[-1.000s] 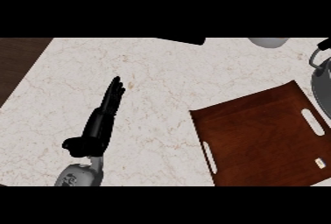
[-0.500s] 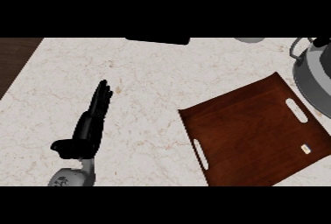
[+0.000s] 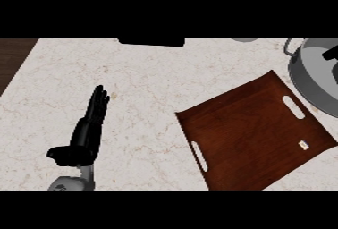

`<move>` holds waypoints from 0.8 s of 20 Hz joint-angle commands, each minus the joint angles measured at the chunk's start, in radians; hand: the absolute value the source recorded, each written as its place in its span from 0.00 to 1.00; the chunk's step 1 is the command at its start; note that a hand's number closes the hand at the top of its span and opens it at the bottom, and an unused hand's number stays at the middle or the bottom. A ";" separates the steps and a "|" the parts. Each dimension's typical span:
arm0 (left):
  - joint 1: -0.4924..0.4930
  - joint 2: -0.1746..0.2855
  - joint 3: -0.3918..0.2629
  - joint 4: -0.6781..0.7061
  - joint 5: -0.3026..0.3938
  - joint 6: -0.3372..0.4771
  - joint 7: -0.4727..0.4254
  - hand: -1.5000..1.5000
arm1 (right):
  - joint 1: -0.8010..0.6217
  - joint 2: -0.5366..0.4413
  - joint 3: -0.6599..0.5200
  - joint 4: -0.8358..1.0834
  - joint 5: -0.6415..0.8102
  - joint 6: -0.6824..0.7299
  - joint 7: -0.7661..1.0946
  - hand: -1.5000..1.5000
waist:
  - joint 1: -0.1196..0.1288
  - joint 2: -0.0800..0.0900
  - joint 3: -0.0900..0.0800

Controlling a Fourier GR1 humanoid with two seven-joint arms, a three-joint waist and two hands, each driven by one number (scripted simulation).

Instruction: Pick the eggplant from the tray and place it in the pot

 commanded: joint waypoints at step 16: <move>0.028 0.006 0.011 -0.037 0.003 -0.004 0.015 0.50 | 0.205 0.005 -0.311 0.038 -0.300 -0.176 -0.187 0.00 | -0.017 -0.002 0.003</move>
